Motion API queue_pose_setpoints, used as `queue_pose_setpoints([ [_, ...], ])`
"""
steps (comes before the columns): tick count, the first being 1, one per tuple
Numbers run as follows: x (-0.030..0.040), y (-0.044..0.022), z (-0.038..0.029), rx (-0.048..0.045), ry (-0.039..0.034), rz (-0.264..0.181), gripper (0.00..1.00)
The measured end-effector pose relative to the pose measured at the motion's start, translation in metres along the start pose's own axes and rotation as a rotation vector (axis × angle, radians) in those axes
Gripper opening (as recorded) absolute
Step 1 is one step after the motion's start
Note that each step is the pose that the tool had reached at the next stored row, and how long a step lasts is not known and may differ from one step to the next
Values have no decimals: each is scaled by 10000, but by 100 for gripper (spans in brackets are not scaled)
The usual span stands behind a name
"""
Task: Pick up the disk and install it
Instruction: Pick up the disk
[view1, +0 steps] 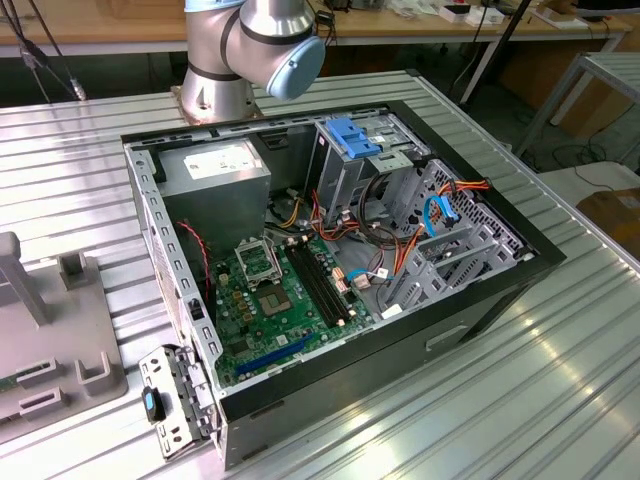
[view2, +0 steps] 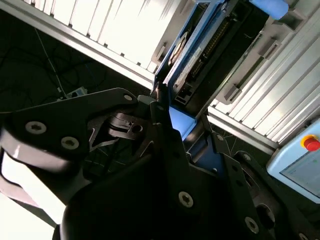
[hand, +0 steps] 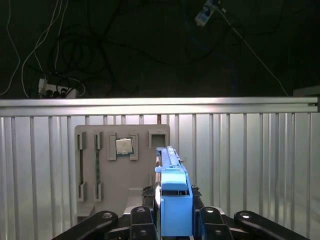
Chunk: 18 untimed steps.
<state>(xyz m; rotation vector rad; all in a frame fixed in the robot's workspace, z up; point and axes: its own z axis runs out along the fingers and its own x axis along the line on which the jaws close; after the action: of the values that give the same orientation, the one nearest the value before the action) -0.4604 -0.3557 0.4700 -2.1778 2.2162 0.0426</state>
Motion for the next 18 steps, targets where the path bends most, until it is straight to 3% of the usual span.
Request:
queue_pose_setpoints([
  [1, -7, -1, -147, 0, 0, 0, 37],
  [2, -10, -2, -237, 0, 1, 0, 37],
  [9, -14, -2, -306, 1, 0, 0, 37],
  [18, -14, -2, -311, 0, 0, 0, 37],
])
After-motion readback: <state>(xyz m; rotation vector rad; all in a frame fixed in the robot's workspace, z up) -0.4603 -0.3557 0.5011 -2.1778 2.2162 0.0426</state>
